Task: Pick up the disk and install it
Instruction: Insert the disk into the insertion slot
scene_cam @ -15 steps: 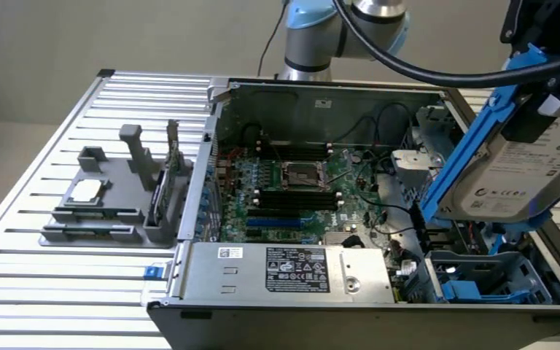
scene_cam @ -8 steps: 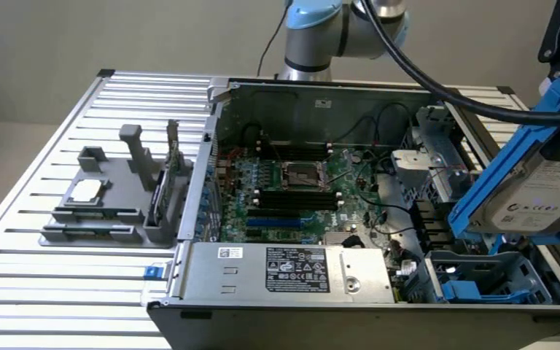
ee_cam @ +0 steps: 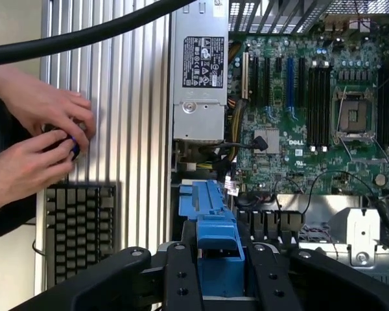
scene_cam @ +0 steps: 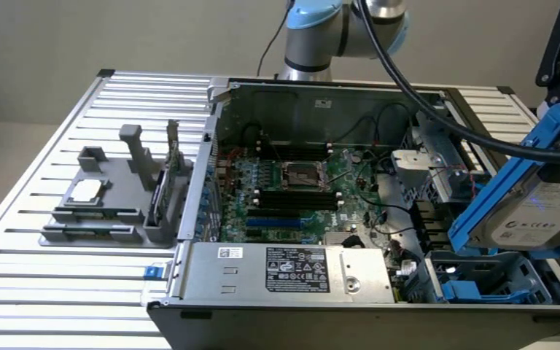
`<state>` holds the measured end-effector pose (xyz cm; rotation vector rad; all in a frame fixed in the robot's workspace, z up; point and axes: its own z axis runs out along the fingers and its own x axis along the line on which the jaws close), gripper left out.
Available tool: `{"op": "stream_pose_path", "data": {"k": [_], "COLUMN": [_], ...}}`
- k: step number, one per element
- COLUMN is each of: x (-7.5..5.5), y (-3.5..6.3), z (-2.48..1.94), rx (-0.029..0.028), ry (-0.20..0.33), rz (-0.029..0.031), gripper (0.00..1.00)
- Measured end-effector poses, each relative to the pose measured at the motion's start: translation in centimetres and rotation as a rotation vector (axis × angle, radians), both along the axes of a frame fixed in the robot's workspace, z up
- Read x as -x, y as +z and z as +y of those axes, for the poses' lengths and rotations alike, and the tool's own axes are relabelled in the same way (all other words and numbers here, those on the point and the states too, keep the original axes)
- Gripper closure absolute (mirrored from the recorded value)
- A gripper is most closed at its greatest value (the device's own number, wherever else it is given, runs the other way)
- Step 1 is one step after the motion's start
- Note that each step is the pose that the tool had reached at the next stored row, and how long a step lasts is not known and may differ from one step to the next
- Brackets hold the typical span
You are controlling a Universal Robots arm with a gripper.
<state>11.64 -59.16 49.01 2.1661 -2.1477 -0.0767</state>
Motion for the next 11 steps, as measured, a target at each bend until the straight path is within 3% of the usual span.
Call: {"op": "stream_pose_path", "data": {"k": [6,11], "x": [0.0,-0.1], "y": [-1.04,-1.6], "z": [-0.01,-0.01], "rx": [-0.0002,-0.0002], "ry": [0.004,0.016], "rz": [-0.0043,-0.017], "gripper": [0.67,0.67]}}
